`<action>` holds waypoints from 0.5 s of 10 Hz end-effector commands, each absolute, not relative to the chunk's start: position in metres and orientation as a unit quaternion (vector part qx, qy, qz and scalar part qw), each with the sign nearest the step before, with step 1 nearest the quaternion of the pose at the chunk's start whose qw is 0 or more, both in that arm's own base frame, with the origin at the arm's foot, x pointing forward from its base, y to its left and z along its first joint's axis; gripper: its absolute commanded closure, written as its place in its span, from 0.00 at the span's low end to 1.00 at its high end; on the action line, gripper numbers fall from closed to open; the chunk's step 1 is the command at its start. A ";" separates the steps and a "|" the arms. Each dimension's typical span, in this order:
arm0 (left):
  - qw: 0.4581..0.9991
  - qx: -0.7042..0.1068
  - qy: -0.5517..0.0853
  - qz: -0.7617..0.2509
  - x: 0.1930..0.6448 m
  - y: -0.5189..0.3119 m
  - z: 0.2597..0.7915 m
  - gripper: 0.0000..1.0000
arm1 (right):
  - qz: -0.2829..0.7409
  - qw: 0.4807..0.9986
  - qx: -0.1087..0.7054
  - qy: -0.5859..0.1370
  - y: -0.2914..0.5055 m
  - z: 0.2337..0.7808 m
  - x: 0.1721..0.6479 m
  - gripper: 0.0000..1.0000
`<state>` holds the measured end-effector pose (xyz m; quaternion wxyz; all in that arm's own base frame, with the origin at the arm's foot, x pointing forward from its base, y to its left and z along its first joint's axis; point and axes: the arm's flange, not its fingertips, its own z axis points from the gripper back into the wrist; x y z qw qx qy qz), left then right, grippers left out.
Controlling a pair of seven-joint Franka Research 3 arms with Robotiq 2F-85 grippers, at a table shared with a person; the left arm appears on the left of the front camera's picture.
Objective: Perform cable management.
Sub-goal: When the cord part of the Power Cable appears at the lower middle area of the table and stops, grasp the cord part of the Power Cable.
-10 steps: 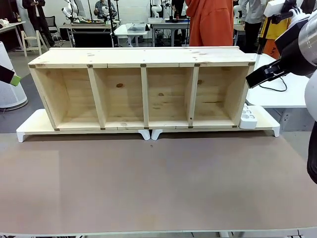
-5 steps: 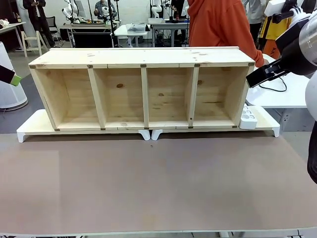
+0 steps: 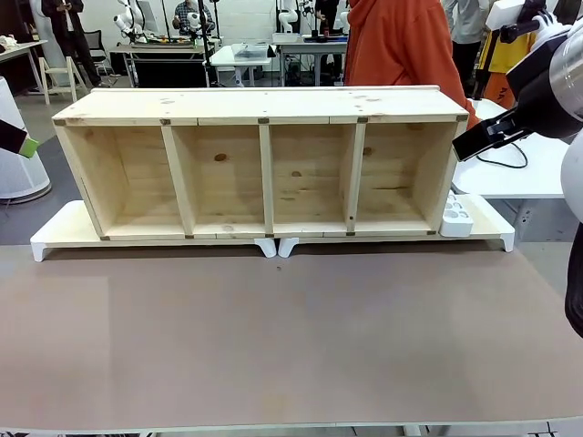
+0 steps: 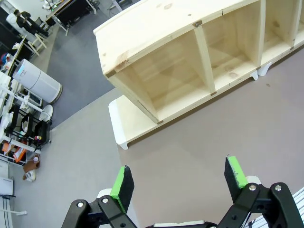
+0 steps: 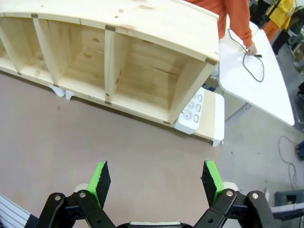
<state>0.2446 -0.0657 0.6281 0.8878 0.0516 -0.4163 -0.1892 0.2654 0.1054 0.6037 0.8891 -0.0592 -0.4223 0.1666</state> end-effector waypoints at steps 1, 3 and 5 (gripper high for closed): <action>0.887 0.053 -0.419 -0.189 0.244 -0.066 0.629 0.00 | 0.165 0.889 -0.061 -0.422 0.104 0.604 0.265 0.00; 0.887 0.053 -0.419 -0.189 0.244 -0.066 0.629 0.00 | 0.165 0.889 -0.061 -0.422 0.104 0.604 0.265 0.00; 0.887 0.053 -0.419 -0.189 0.244 -0.066 0.629 0.00 | 0.165 0.889 -0.061 -0.422 0.104 0.604 0.265 0.00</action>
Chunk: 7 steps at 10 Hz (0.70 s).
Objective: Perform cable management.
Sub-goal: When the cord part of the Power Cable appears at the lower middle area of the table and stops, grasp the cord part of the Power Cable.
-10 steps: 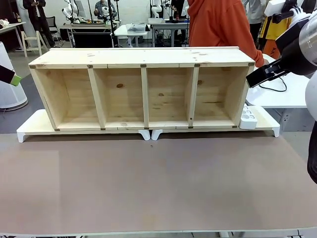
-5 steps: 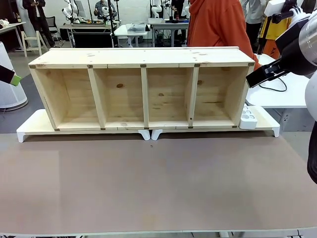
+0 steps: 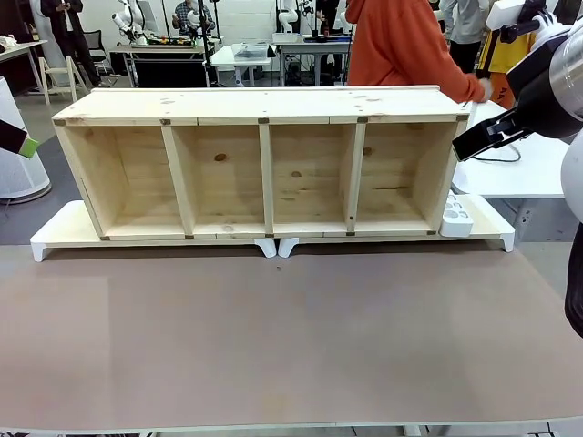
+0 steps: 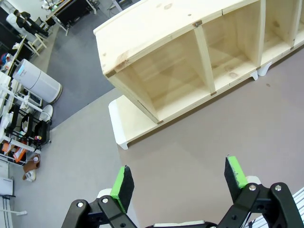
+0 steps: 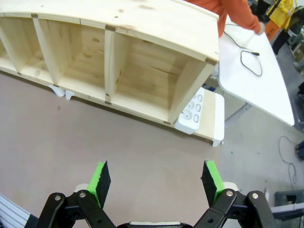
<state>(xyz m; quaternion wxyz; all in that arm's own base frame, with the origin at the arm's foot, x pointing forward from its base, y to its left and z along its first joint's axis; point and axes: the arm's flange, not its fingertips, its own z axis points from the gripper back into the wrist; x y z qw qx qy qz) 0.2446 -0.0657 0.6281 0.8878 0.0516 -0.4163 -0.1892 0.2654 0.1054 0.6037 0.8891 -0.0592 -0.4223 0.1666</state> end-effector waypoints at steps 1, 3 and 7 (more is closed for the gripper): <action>0.887 0.053 -0.419 -0.189 0.244 -0.066 0.629 0.00 | 0.165 0.889 -0.061 -0.422 0.104 0.604 0.265 0.00; 0.887 0.053 -0.419 -0.189 0.244 -0.066 0.629 0.00 | 0.165 0.889 -0.061 -0.422 0.104 0.604 0.265 0.00; 0.887 0.053 -0.419 -0.189 0.244 -0.066 0.629 0.00 | 0.165 0.889 -0.061 -0.422 0.104 0.604 0.265 0.00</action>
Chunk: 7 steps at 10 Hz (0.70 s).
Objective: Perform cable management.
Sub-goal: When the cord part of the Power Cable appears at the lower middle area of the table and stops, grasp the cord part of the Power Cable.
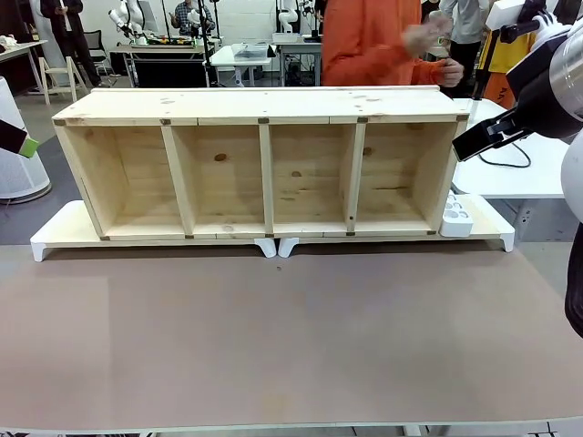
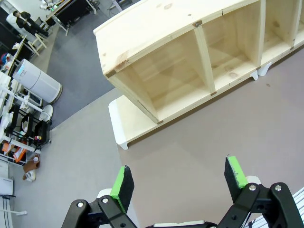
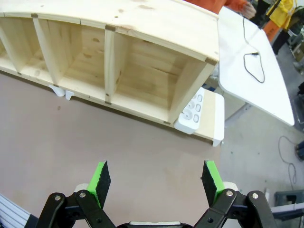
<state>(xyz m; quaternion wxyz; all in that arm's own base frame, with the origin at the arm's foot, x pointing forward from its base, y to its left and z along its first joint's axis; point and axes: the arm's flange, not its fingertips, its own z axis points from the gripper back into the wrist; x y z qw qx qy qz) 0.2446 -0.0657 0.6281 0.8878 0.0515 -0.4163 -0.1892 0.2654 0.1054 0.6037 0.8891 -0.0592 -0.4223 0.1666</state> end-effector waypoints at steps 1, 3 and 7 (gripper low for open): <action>0.887 0.053 -0.419 -0.189 0.244 -0.066 0.629 0.00 | 0.165 0.889 -0.061 -0.422 0.104 0.604 0.265 0.00; 0.887 0.053 -0.419 -0.189 0.244 -0.066 0.629 0.00 | 0.165 0.889 -0.061 -0.422 0.104 0.604 0.265 0.00; 0.887 0.053 -0.419 -0.189 0.244 -0.066 0.629 0.00 | 0.165 0.889 -0.061 -0.422 0.104 0.604 0.265 0.00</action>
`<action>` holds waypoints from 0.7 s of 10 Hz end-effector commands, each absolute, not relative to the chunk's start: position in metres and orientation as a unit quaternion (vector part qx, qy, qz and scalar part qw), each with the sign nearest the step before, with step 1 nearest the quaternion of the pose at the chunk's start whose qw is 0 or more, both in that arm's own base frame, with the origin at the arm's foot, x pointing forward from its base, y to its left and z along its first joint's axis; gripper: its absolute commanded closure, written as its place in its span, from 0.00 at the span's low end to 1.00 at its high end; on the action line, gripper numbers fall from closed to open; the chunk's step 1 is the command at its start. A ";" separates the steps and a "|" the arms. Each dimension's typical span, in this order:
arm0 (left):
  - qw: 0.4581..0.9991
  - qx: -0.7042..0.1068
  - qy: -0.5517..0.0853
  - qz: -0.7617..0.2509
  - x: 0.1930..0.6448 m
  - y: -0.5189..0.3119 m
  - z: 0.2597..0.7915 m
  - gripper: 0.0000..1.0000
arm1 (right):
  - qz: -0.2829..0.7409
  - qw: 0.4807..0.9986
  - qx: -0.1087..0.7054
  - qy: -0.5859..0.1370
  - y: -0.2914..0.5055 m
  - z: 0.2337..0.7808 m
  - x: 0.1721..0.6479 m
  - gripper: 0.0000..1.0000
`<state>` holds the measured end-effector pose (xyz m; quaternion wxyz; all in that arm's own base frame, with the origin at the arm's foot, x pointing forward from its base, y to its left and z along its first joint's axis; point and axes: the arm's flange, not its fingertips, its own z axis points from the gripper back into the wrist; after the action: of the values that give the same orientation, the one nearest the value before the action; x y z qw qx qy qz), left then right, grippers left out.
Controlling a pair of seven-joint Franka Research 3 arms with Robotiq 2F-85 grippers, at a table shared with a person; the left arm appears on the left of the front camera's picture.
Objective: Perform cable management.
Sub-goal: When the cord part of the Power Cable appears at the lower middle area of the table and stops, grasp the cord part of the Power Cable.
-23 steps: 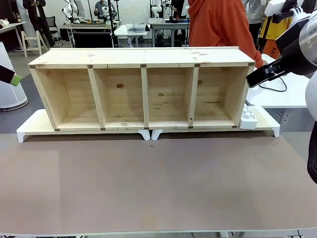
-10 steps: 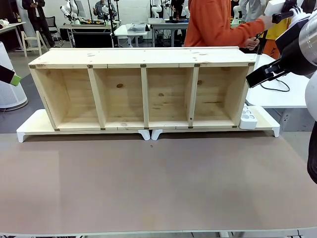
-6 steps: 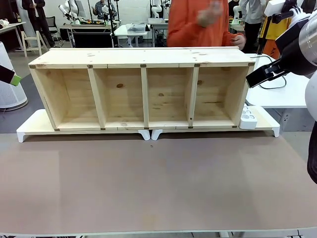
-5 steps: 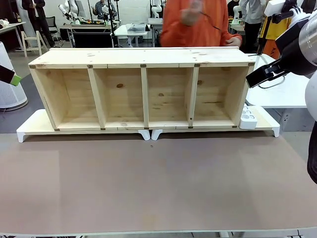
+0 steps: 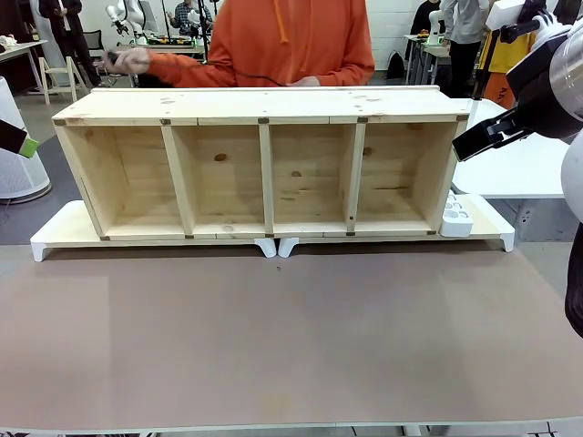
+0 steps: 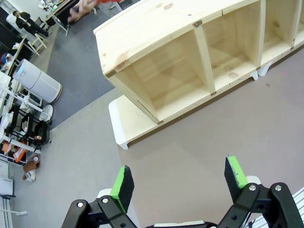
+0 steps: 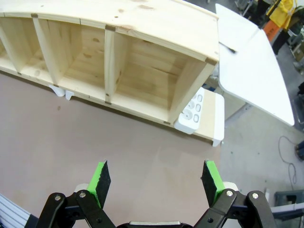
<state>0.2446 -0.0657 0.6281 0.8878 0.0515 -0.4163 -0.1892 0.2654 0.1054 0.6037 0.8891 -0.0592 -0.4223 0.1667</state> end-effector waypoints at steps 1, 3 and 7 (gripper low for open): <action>0.887 0.053 -0.419 -0.189 0.244 -0.066 0.629 0.00 | 0.165 0.889 -0.061 -0.422 0.104 0.604 0.265 0.00; 0.887 0.053 -0.419 -0.189 0.244 -0.066 0.629 0.00 | 0.165 0.889 -0.061 -0.422 0.104 0.604 0.265 0.00; 0.887 0.053 -0.419 -0.189 0.244 -0.066 0.629 0.00 | 0.165 0.889 -0.061 -0.422 0.104 0.604 0.265 0.00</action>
<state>0.2446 -0.0657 0.6281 0.8878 0.0515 -0.4163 -0.1892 0.2654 0.1054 0.6037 0.8891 -0.0592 -0.4223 0.1666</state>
